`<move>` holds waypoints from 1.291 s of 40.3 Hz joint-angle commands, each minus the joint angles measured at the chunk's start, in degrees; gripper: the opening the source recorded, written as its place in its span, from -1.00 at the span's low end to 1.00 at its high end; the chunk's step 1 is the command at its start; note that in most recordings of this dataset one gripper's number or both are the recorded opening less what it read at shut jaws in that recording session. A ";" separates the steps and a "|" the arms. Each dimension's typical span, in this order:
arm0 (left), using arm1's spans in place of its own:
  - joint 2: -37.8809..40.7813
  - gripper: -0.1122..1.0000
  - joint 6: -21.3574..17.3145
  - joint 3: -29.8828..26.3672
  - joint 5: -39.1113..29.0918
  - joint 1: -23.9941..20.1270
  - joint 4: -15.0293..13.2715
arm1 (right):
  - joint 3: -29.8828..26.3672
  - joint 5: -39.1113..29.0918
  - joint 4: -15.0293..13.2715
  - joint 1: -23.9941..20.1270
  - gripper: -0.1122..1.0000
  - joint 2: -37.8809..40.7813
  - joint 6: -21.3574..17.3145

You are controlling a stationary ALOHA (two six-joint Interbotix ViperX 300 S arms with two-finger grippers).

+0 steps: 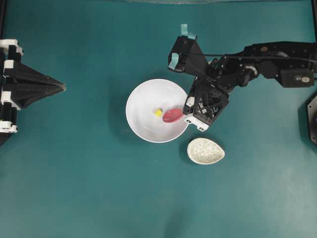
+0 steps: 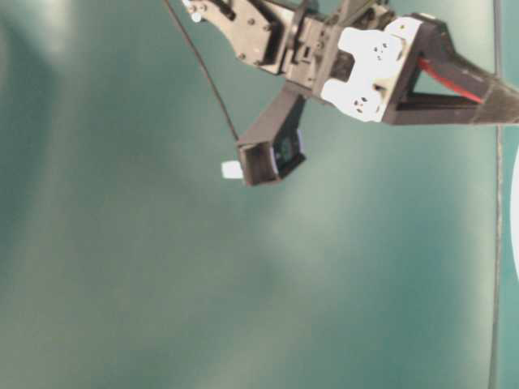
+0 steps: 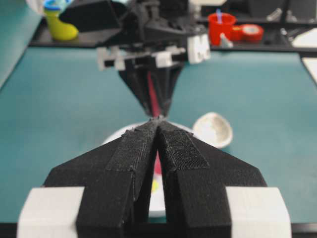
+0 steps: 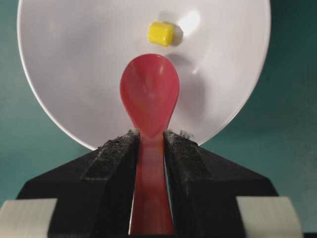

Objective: Scoop the yellow hexagonal prism block from the bowl with a spoon using the right arm.
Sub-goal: 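Lower the spoon bowl into the white bowl and push under the yellow block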

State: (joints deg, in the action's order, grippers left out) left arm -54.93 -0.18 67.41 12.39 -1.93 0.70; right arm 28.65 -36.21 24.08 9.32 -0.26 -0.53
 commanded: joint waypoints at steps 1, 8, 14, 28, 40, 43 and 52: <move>0.35 -0.71 -0.18 -1.23 0.35 -0.09 0.26 | -1.41 0.53 -0.18 -0.18 -0.37 -0.35 0.09; 0.09 -0.71 -0.18 -1.23 0.35 -0.09 0.26 | -1.49 1.76 -0.26 -0.44 -0.37 0.62 0.18; -0.09 -0.71 -0.18 -1.23 0.35 -0.09 0.26 | -1.49 3.08 -0.35 -0.62 -0.37 1.58 0.44; -0.09 -0.71 -0.18 -1.23 0.35 -0.09 0.26 | -1.49 6.68 -1.41 -0.70 -0.37 3.08 0.62; -0.09 -0.71 -0.18 -1.23 0.35 -0.09 0.26 | -0.62 10.81 -2.02 -0.70 -0.37 3.25 0.62; -0.09 -0.71 -0.18 -1.23 0.35 -0.09 0.26 | -0.09 12.04 -2.02 -0.70 -0.37 3.25 0.62; -0.09 -0.71 -0.26 -1.23 -0.26 -0.09 0.26 | 1.85 14.68 -2.02 -0.70 -0.37 3.25 0.53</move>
State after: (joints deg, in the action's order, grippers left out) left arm -55.28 -0.35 67.41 12.13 -1.93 0.79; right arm 30.59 -22.59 22.06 8.70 3.60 -0.09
